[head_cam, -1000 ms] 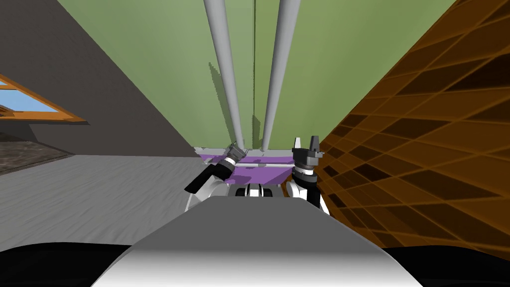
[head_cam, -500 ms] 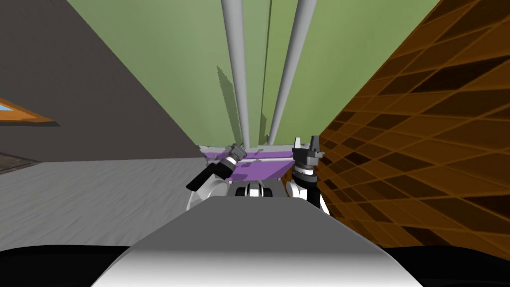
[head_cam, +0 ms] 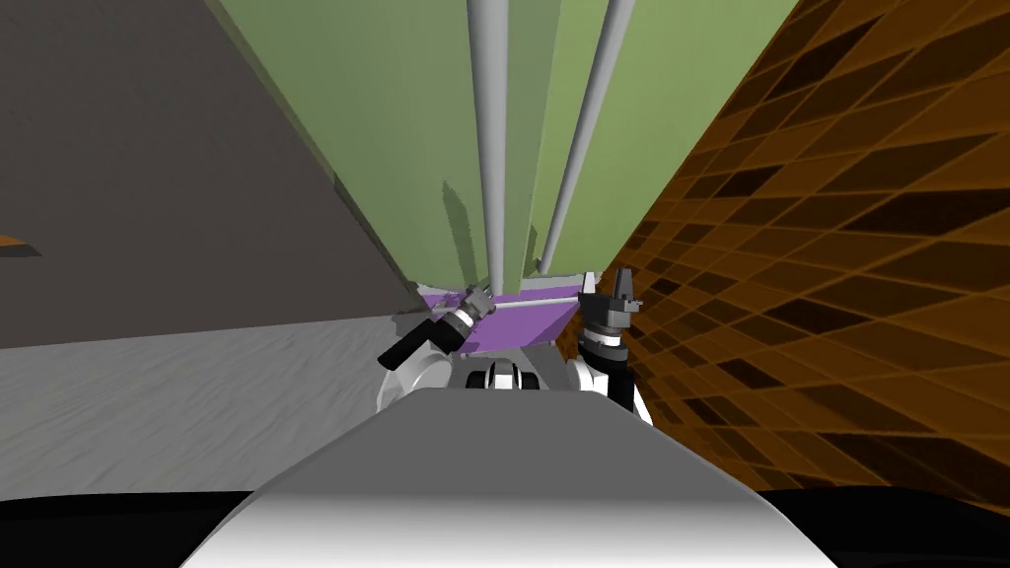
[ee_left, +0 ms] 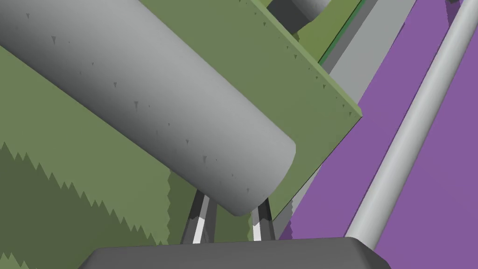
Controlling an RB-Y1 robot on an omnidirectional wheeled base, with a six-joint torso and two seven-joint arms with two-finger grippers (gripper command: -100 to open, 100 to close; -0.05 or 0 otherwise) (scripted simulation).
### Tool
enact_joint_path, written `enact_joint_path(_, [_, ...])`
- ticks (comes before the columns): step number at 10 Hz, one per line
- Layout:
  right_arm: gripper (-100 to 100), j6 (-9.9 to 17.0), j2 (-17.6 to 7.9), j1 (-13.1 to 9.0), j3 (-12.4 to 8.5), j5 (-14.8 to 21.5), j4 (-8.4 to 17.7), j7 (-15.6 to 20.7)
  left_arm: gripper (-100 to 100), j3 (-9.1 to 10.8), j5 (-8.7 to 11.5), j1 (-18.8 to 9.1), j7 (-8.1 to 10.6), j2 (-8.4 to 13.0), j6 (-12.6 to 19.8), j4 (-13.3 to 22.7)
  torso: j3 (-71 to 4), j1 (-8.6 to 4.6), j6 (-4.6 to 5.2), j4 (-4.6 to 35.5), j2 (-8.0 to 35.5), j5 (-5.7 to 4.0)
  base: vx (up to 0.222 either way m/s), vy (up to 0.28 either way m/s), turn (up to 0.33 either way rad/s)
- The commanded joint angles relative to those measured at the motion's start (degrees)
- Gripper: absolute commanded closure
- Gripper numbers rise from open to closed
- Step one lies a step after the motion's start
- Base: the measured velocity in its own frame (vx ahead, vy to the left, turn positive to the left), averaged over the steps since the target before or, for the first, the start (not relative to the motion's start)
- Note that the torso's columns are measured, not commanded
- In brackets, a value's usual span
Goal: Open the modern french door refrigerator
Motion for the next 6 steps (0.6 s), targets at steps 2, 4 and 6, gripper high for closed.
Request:
enact_joint_path(2, [0, 0.0, 0.01, 0.01, 0.01, 0.0, 0.0, 0.0, 100, -1.18, 2.69, -2.54, 0.0, 1.59, 0.69, 1.19, -0.09, -0.36, -0.03, -0.08, -0.22, -0.09, -0.087, 0.129, -0.081])
enact_joint_path(4, [0, 0.0, 0.0, 0.01, 0.0, 0.0, 0.0, 0.0, 100, -1.79, 3.51, -3.4, -0.11, 1.96, 0.73, 1.62, -0.03, 0.09, 0.02, -0.16, -0.14, 0.05, -0.097, 0.211, -0.159])
enact_joint_path(6, [0, 0.0, 0.0, 0.01, 0.0, 0.0, 0.0, 0.0, 100, -3.0, 5.17, -5.12, -0.34, 2.69, 0.81, 2.48, 0.07, 0.3, -0.07, -0.11, 0.02, 0.12, -0.134, 0.236, -0.144])
